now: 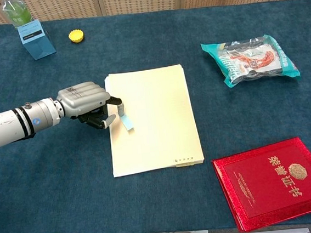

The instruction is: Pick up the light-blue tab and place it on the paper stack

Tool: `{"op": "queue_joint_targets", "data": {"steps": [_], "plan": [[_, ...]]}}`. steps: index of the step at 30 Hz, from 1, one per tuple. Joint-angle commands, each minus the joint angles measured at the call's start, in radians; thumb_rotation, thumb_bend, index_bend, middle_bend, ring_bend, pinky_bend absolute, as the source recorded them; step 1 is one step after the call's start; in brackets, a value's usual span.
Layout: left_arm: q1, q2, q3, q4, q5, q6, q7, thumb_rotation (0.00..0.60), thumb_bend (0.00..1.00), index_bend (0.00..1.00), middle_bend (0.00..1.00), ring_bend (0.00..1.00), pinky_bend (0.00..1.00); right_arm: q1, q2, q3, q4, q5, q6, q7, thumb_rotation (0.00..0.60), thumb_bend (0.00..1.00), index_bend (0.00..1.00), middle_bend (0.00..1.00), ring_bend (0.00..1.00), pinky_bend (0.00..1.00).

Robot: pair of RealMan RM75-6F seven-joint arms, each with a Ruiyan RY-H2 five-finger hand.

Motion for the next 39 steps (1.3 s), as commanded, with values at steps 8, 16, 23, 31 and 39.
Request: {"op": "queue_joint_targets", "data": {"steps": [8,16,23,31,39], "plan": [[0.002,0.006,-0.002,-0.010,0.007,0.020,-0.003,0.338,0.56,0.34,0.92,0.92,0.78,0.000,0.002,0.001,-0.001,0.000,-0.001,0.001,0.600,0.13,0.16,0.38,0.38,0.46],[-0.001,-0.002,-0.002,-0.013,0.008,0.013,0.007,0.341,0.56,0.34,0.92,0.92,0.78,0.000,0.002,0.002,0.000,0.002,-0.003,0.002,0.600,0.13,0.16,0.38,0.38,0.46],[-0.004,-0.013,-0.007,-0.001,-0.004,-0.004,0.016,0.341,0.56,0.34,0.92,0.92,0.78,-0.003,0.006,0.001,0.000,0.004,0.001,0.005,0.600,0.12,0.16,0.38,0.38,0.46],[-0.005,-0.003,-0.018,-0.009,-0.010,0.004,0.013,0.346,0.56,0.34,0.92,0.92,0.78,-0.003,0.004,0.001,0.003,0.003,-0.001,0.007,0.600,0.13,0.16,0.38,0.38,0.46],[-0.004,-0.011,-0.013,0.003,-0.013,-0.007,0.014,0.348,0.56,0.34,0.92,0.92,0.78,-0.005,0.006,0.002,0.002,0.003,0.004,0.007,0.600,0.13,0.16,0.38,0.39,0.46]]}}
